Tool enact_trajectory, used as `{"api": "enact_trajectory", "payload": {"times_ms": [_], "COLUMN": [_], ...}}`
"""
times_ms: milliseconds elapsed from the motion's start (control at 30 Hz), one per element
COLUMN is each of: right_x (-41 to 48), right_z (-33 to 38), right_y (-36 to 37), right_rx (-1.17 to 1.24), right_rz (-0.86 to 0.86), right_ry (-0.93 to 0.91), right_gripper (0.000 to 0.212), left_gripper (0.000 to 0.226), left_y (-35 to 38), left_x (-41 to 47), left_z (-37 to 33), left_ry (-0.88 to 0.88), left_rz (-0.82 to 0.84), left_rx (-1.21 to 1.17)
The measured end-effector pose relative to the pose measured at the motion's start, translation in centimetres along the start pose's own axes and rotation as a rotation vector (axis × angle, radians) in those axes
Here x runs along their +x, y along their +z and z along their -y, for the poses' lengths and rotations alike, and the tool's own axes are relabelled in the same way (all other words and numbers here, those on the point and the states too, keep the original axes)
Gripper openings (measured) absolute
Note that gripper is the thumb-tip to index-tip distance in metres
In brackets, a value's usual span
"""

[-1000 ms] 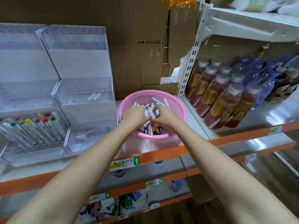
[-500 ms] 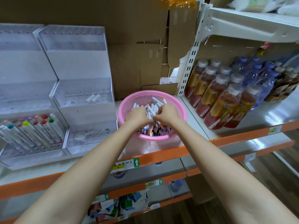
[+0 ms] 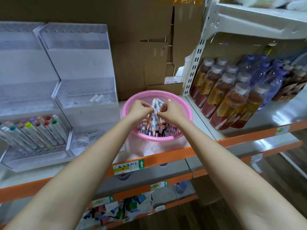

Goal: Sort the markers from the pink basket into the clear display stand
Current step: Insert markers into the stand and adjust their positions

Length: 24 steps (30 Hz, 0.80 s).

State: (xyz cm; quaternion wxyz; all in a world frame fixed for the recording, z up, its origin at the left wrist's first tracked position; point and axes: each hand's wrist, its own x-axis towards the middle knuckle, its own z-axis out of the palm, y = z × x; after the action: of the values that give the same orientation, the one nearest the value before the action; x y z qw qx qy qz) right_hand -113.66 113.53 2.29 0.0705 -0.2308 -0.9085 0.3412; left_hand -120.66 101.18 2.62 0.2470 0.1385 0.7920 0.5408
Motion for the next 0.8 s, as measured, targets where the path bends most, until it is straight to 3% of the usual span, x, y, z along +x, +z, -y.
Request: {"api": "enact_trajectory", "payload": {"times_ms": [200, 333, 467, 633, 800], "right_x": [-1.1, -2.6, -4.4, -5.9, -6.7], "right_z": [0.6, 1.5, 3.2, 5.8, 9.7], "right_y": [-0.3, -0.9, -1.4, -0.2, 2.9], "right_rx": [0.141, 0.263, 0.348, 0.38, 0.393], "right_rz": [-0.026, -0.071, -0.123, -0.159, -0.138], "right_ry": [-0.117, -0.235, -0.312, -0.366, -0.432], "right_gripper": [0.02, 0.034, 0.032, 0.033, 0.032], "left_gripper": [0.022, 0.039, 0.042, 0.033, 0.03], "left_y": [-0.7, -1.7, -3.3, -6.4, -10.3], "left_x": [-1.4, -3.0, -4.9, -7.4, -9.8], "left_z": [0.1, -0.7, -1.3, -0.7, 1.0], "left_ry": [0.154, 0.353, 0.541, 0.484, 0.489], "left_rz": [-0.037, -0.086, -0.138, -0.194, -0.238], "left_rx": [-0.03, -0.043, -0.049, -0.236, -0.24]}}
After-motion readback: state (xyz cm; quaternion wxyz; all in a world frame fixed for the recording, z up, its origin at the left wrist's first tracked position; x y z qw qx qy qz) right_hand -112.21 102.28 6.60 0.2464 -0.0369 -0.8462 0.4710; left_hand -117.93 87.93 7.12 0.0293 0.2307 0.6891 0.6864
